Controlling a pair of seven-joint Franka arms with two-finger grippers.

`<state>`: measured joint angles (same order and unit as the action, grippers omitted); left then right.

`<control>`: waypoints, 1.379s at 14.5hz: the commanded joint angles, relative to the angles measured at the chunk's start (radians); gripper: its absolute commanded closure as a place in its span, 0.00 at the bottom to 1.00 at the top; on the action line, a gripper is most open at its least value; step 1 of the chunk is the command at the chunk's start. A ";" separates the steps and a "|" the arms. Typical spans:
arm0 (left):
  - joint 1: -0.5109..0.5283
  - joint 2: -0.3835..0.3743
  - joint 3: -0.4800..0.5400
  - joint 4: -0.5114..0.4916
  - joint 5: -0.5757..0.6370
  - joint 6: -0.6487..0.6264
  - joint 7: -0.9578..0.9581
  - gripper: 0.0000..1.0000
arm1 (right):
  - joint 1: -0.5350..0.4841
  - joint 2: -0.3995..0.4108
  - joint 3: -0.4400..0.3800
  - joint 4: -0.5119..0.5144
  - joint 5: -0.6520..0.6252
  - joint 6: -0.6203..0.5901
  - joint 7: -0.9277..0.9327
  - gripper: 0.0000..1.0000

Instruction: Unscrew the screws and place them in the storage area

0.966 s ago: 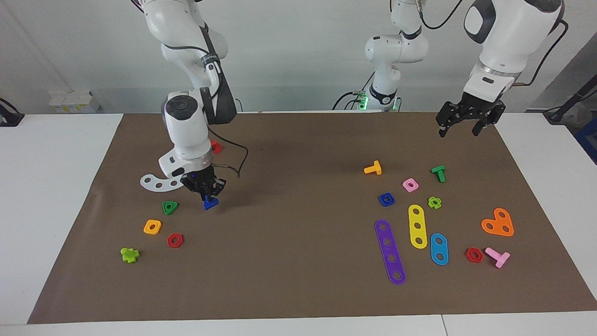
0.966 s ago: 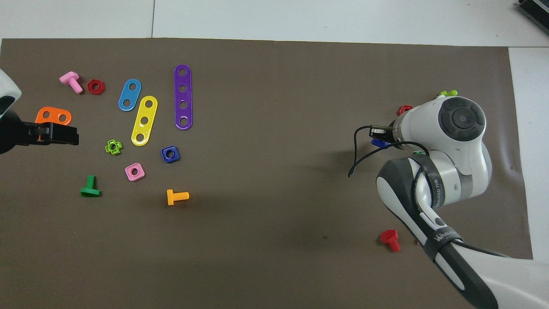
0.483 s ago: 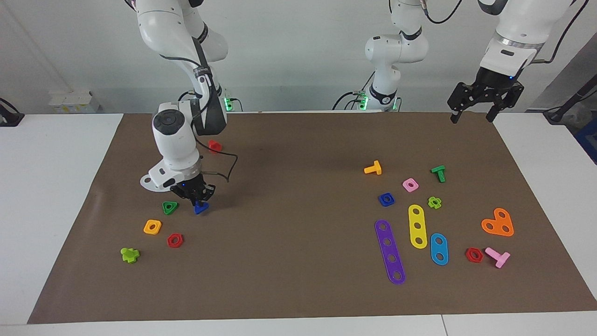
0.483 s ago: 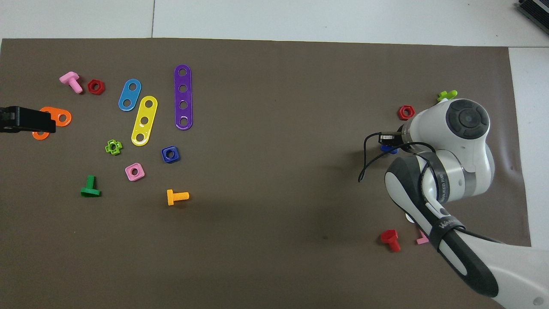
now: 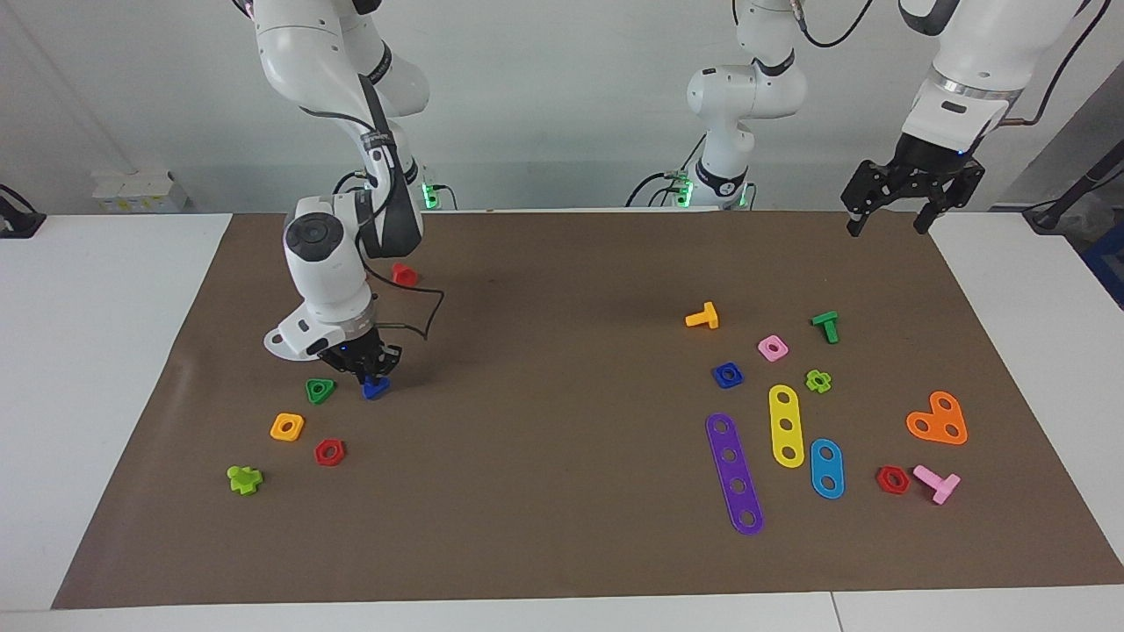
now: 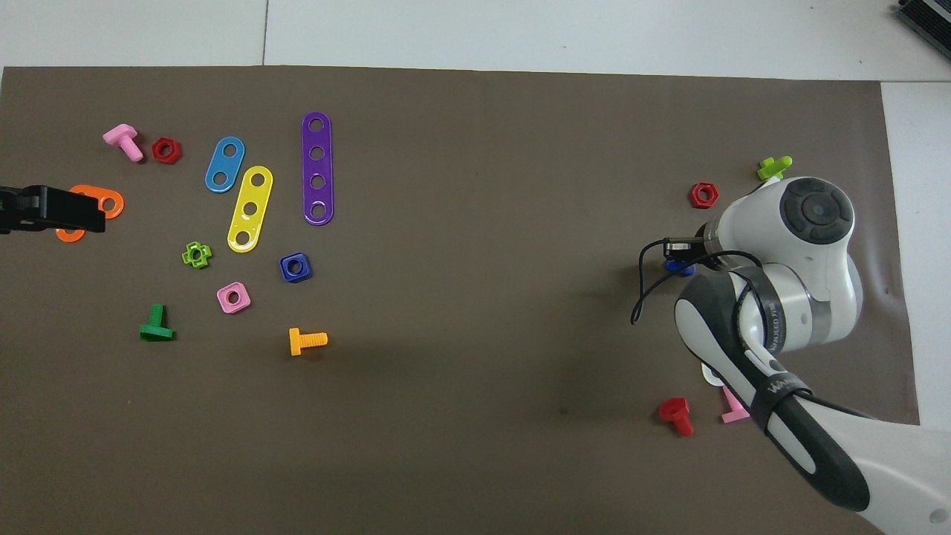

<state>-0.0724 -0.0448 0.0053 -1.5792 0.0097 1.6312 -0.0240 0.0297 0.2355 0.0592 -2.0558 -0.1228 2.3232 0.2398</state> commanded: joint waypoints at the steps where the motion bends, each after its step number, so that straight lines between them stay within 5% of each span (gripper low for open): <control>1: 0.000 -0.050 0.005 -0.094 -0.008 0.058 0.004 0.00 | -0.028 -0.037 0.016 -0.012 -0.001 -0.007 -0.030 0.02; 11: 0.000 -0.072 0.007 -0.142 -0.008 0.095 0.006 0.00 | -0.037 -0.214 0.013 0.221 0.074 -0.287 -0.022 0.01; 16: 0.000 -0.070 0.009 -0.136 -0.008 0.088 0.004 0.00 | -0.031 -0.212 0.018 0.478 0.106 -0.600 -0.013 0.00; 20: 0.002 -0.073 0.010 -0.142 -0.008 0.087 0.003 0.00 | -0.036 -0.220 0.018 0.533 0.106 -0.712 -0.010 0.00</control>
<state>-0.0722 -0.0833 0.0107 -1.6786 0.0097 1.6983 -0.0240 0.0069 -0.0039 0.0700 -1.5642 -0.0365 1.6534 0.2310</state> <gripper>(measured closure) 0.000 0.000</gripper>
